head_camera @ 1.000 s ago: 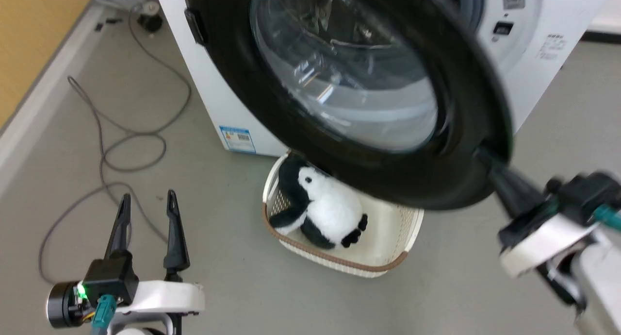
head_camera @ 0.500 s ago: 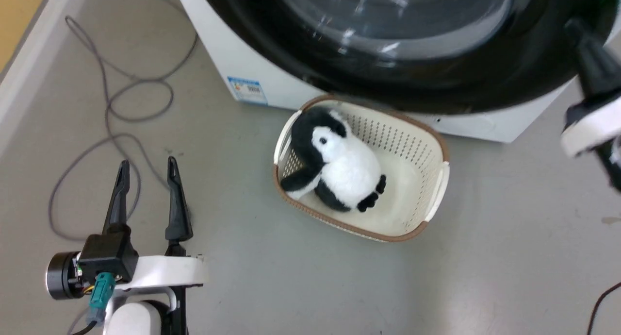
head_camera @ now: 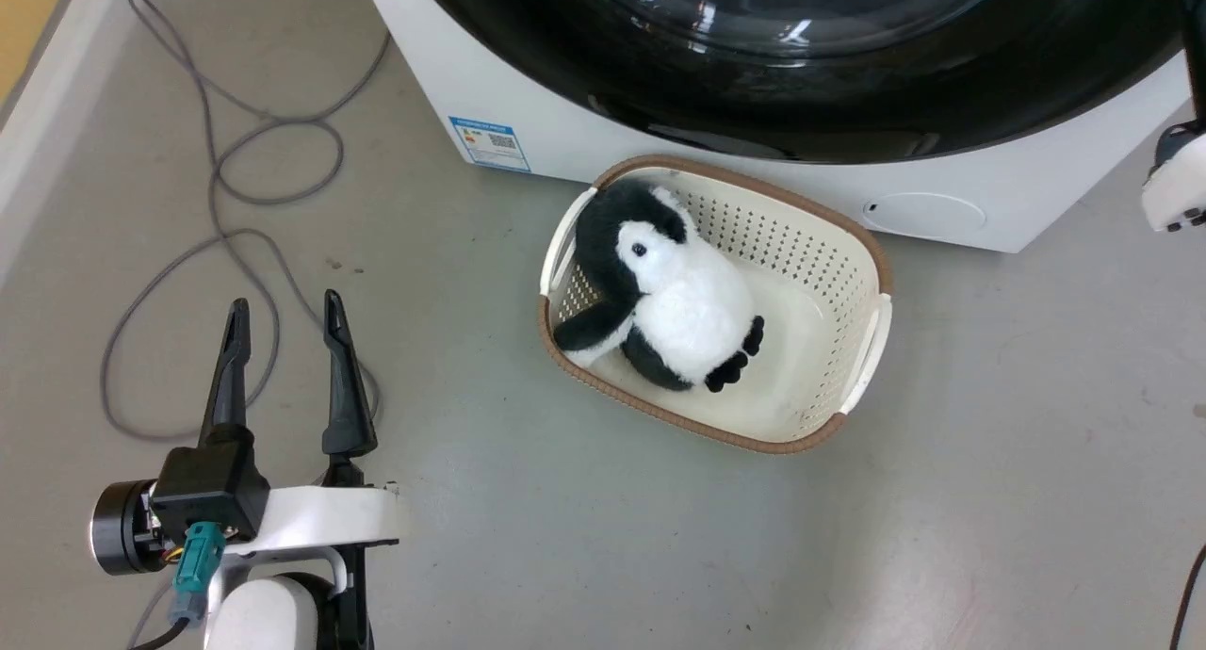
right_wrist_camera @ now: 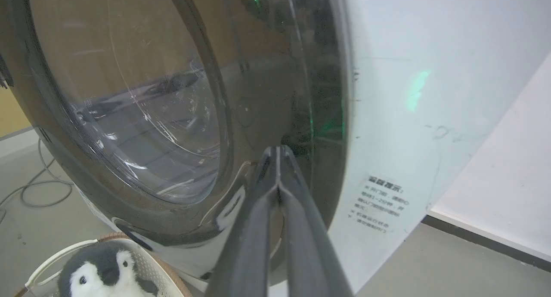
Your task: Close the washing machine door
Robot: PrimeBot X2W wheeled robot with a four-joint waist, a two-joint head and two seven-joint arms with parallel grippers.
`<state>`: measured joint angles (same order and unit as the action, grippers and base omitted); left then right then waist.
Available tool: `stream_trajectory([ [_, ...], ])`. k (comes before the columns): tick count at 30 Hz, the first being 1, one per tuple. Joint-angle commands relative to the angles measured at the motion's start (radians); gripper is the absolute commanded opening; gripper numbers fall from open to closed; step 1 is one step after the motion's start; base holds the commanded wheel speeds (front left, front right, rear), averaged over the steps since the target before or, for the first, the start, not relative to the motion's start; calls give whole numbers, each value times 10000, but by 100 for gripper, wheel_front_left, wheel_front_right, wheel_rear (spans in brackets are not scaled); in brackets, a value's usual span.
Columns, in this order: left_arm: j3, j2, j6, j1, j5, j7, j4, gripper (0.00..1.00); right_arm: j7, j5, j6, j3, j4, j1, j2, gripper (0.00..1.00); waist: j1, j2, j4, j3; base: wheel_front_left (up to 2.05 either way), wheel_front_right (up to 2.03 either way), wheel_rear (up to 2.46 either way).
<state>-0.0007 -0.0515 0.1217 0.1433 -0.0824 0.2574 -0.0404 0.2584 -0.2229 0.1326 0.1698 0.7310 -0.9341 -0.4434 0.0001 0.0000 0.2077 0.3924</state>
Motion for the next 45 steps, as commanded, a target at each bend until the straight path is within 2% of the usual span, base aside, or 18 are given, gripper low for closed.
stream_trajectory([
  [1, 27, 10, 59, 81, -34, 43, -32, 100, 34, 81, -19, -104, 108, -237, 86, 0, -1, 0, -56, -59, 0, 0, 0],
  [9, 48, 11, 81, -42, 80, 43, 89, 100, 34, 673, -19, -520, -98, 184, 517, 0, -1, 0, -343, -599, 0, 0, 0],
  [16, 237, 10, -16, -416, 264, 43, 207, 100, 34, 1684, -19, -1353, -2438, 1774, 1067, 0, -1, 0, -920, -1512, 0, 0, 0],
  [20, 332, -37, -87, -647, 372, 43, 291, 100, 34, 2068, -19, -1720, -3910, 2940, 1670, 0, -1, 0, -1270, -2032, 0, 0, 0],
  [26, 452, -81, -144, -1058, 452, 43, 379, 100, 34, 2486, -19, -2013, -5130, 4526, 2513, 0, -1, 0, -1771, -2666, 0, 0, 0],
  [27, 465, -84, -156, -1123, 458, 43, 388, 100, 34, 2465, -19, -2065, -5231, 4765, 2688, 24, -1, 0, -1842, -2746, 0, 0, 0],
  [28, 499, -97, -175, -1174, 445, 44, 413, 100, 34, 2422, -19, -2131, -5319, 4980, 2844, 100, -1, 0, -1918, -2842, 0, 0, 0],
  [35, 469, -147, -373, -1672, 483, 44, 407, 100, 34, 2212, -19, -2645, -6132, 6512, 3692, 100, -1, 0, -2327, -3604, 0, 0, 0],
  [45, 375, -138, -396, -2052, 606, 44, 372, 100, 34, 1159, -19, -2417, -6320, 8185, 3925, 100, -1, 0, -2538, -4054, 0, 0, 0],
])
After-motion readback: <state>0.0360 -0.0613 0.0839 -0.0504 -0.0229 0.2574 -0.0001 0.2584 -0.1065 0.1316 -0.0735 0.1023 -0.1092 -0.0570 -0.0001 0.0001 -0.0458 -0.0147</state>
